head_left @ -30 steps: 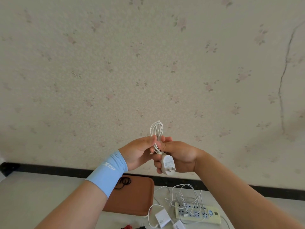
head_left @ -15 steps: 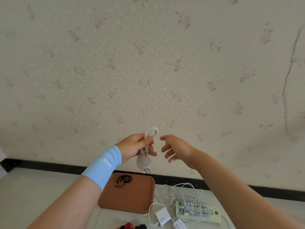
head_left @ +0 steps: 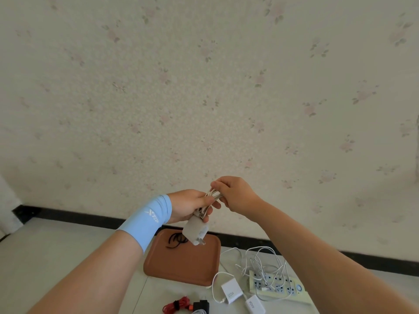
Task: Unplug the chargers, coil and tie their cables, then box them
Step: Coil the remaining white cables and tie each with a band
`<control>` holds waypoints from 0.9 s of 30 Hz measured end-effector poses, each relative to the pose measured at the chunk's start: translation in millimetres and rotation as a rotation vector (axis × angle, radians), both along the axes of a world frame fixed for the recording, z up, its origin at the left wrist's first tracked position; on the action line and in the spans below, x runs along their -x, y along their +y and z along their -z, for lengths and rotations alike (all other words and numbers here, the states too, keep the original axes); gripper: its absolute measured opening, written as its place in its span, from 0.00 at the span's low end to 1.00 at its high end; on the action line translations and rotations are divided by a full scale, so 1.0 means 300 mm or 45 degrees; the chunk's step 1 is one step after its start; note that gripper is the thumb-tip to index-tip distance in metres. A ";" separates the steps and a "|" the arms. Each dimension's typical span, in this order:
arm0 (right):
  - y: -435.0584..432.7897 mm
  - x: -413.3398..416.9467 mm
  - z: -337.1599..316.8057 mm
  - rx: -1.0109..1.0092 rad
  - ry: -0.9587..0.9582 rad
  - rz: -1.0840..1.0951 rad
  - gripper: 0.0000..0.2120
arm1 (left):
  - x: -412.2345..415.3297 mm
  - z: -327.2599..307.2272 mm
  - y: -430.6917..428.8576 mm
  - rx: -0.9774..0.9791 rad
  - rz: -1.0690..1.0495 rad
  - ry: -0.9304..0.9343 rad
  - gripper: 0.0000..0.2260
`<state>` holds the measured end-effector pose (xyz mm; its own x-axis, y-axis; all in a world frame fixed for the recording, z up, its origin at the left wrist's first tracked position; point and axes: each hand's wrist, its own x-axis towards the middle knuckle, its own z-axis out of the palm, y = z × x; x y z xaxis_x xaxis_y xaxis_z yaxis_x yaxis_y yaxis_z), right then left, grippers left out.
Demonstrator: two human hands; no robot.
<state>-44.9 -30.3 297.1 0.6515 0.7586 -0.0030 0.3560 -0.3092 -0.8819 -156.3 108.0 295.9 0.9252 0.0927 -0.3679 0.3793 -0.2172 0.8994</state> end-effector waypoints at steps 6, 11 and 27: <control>0.111 -0.002 0.115 0.121 0.210 -0.150 0.15 | 0.009 0.101 0.073 -0.256 -0.016 0.157 0.09; 0.221 -0.059 0.247 0.338 0.157 -0.163 0.17 | 0.040 0.225 0.224 -0.312 -0.202 0.321 0.10; 0.601 -0.090 0.957 0.875 -0.592 -0.647 0.17 | 0.006 0.744 0.557 -0.438 -0.400 0.592 0.19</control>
